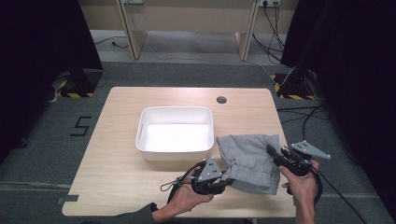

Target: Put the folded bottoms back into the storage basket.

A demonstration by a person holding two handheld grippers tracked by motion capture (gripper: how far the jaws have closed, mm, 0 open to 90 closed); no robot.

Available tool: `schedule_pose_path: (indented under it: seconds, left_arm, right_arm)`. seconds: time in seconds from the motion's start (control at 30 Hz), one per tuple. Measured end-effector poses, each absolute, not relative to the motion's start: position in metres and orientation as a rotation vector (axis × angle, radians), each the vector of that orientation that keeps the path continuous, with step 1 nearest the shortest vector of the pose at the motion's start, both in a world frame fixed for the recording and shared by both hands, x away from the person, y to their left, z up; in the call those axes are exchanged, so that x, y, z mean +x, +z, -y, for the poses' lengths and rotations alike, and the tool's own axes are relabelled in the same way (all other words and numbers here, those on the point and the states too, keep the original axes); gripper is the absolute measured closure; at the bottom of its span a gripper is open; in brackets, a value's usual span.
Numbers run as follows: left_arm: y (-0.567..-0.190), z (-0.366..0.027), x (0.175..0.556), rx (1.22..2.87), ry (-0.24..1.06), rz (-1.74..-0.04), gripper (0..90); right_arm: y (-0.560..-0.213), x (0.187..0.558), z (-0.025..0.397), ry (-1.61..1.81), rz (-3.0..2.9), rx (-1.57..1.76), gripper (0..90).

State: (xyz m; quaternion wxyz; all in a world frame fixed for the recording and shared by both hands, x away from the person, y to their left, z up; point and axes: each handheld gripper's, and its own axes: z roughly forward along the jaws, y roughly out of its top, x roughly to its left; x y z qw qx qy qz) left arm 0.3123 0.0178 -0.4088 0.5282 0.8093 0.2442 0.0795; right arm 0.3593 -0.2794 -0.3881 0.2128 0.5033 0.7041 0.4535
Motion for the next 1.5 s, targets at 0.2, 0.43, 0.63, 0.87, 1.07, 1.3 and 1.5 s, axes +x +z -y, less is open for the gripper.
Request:
schedule_pose_path:
  seconds: [0.2, 0.43, 0.63, 0.87, 1.07, 1.3, 1.5]
  left_arm:
    - [-0.387, -0.019, 0.319, 1.924, 0.225, -0.545, 71.4]
    - [-0.360, -0.024, 0.330, 1.907, 0.261, -0.524, 71.4]
    - [-0.348, -0.037, 0.339, 1.890, 0.283, -0.539, 71.4]
    - [-0.339, -0.057, 0.348, 1.874, 0.306, -0.574, 71.3]
    - [-0.333, -0.081, 0.358, 1.860, 0.324, -0.616, 71.3]
    - [-0.331, -0.102, 0.364, 1.858, 0.366, -0.644, 71.3]
    - [-0.335, -0.118, 0.368, 1.851, 0.379, -0.679, 71.3]
  right_arm:
    - [-0.372, 0.365, 0.277, 1.280, -1.923, 1.360, 72.8]
    - [-0.346, 0.373, 0.273, 1.306, -1.895, 1.308, 72.8]
    - [-0.329, 0.388, 0.262, 1.329, -1.904, 1.277, 72.8]
    - [-0.318, 0.408, 0.239, 1.353, -1.934, 1.227, 72.8]
    - [-0.310, 0.420, 0.218, 1.369, -1.963, 1.194, 72.8]
    - [-0.306, 0.438, 0.190, 1.381, -2.002, 1.156, 72.8]
    - [-0.306, 0.449, 0.173, 1.380, -2.034, 1.142, 72.9]
